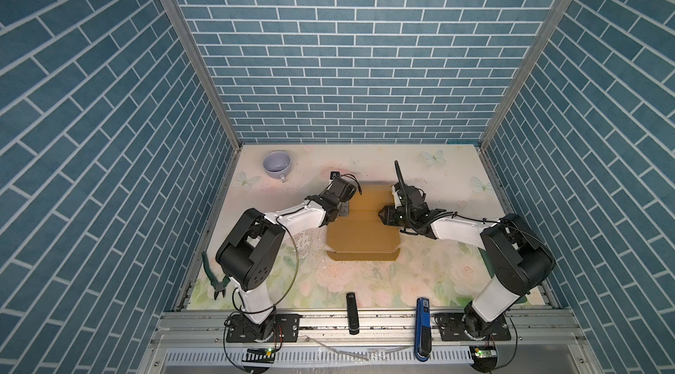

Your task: Fold the paper box

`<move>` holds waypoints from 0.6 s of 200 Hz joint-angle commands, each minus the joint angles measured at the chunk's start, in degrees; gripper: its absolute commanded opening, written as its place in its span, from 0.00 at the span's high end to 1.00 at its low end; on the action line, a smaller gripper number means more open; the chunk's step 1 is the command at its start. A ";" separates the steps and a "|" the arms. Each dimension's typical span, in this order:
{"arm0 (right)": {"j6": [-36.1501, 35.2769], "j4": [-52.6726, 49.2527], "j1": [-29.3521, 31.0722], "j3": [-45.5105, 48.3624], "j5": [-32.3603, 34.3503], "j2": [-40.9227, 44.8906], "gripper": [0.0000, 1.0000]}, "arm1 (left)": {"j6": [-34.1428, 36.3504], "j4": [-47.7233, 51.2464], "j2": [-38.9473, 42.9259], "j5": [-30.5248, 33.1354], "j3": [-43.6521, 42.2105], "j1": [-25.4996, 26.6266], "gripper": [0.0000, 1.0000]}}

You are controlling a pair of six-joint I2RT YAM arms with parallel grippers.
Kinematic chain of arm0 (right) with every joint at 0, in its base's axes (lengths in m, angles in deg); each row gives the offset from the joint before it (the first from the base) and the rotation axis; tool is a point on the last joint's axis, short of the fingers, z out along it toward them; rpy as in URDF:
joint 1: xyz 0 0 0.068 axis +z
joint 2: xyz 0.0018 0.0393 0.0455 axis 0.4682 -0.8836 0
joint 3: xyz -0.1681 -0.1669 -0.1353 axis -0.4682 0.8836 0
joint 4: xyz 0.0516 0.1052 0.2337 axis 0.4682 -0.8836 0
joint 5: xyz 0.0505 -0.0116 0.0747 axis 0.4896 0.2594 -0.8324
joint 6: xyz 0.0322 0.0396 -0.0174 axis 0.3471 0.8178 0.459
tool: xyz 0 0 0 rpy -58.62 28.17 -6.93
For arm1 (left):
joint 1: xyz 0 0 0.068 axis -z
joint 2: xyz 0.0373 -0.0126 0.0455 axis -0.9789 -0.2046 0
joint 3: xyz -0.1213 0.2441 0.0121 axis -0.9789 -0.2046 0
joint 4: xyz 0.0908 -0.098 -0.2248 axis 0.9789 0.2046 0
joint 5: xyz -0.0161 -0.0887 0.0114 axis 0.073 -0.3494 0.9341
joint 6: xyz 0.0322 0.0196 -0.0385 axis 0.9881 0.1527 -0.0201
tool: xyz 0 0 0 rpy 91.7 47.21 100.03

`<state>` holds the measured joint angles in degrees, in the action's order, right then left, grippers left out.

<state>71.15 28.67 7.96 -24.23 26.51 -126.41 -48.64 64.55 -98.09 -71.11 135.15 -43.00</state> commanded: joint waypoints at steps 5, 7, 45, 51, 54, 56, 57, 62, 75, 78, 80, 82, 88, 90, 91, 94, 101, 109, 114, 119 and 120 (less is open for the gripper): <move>-3.28 0.39 1.10 -3.18 -2.34 -0.85 0.51 | -0.87 0.28 0.55 -0.63 -0.92 -0.20 0.95; -3.28 0.28 1.11 -3.21 -2.36 -0.84 0.52 | -0.97 0.37 0.60 -0.61 -0.90 -0.21 0.94; -3.52 -4.34 1.17 -2.11 -0.87 3.14 0.52 | -1.01 1.51 1.31 0.08 -0.37 -0.44 0.95; -3.62 -5.32 1.12 -1.54 -0.64 4.48 0.52 | -1.01 1.53 1.42 -0.13 -0.45 -0.60 0.95; -3.70 -5.70 1.12 -1.25 -0.48 5.19 0.52 | -1.03 1.55 1.46 -0.25 -0.46 -0.70 0.95; -3.76 -6.09 1.10 -0.99 -0.37 5.71 0.52 | -1.03 1.52 1.49 -0.32 -0.46 -0.80 0.95; -3.78 -6.30 1.11 -0.89 -0.36 5.91 0.52 | -1.03 1.51 1.49 -0.34 -0.46 -0.82 0.95; -3.89 -7.21 1.13 -0.34 -0.27 7.36 0.52 | -0.97 1.43 1.58 -0.66 -0.45 -1.02 0.95; -4.52 -10.77 1.10 0.86 0.55 11.62 0.51 | -1.03 1.38 1.59 -1.44 -0.39 -1.60 0.95; -4.62 -11.38 1.14 1.01 0.70 12.31 0.51 | -1.02 1.41 1.63 -1.61 -0.40 -1.73 0.95; -4.82 -12.25 1.14 1.16 0.88 13.22 0.51 | -1.03 1.37 1.60 -1.75 -0.38 -1.78 0.95; -4.96 -13.03 1.13 1.21 1.12 14.02 0.51 | -1.03 1.36 1.59 -1.83 -0.37 -1.86 0.95; -5.31 -14.73 1.05 1.47 1.54 15.66 0.51 | -1.03 1.29 1.67 -2.39 -0.45 -2.16 0.95; -5.48 -15.42 1.04 1.55 1.72 16.30 0.50 | -1.05 1.26 1.67 -2.52 -0.46 -2.24 0.95; -5.57 -15.76 1.04 1.57 1.82 16.66 0.51 | -1.09 1.21 1.67 -2.67 -0.46 -2.29 0.95; -5.77 -16.79 0.99 1.66 2.08 17.72 0.50 | -1.05 1.21 1.67 -2.89 -0.46 -2.45 0.95; -6.21 -19.00 0.95 1.76 2.19 20.06 0.50 | -1.12 1.16 1.81 -3.71 -0.46 -2.77 0.95; -6.51 -21.37 0.63 1.89 4.31 22.71 0.50 | -1.12 1.09 1.83 -4.58 -0.46 -3.15 0.95; -6.62 -23.12 0.26 1.80 5.05 24.70 0.49 | -1.16 1.06 1.89 -5.29 -0.52 -3.47 0.95; -6.62 -24.27 -0.11 1.68 5.63 25.86 0.49 | -1.27 1.05 1.99 -6.00 -0.54 -3.76 0.95; -6.62 -24.49 -0.24 1.63 5.75 26.10 0.49 | -1.28 1.02 2.01 -6.13 -0.54 -3.83 0.95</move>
<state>67.60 14.29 8.64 -24.08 28.09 -106.39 -49.53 64.83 -97.65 -73.71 135.15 -45.25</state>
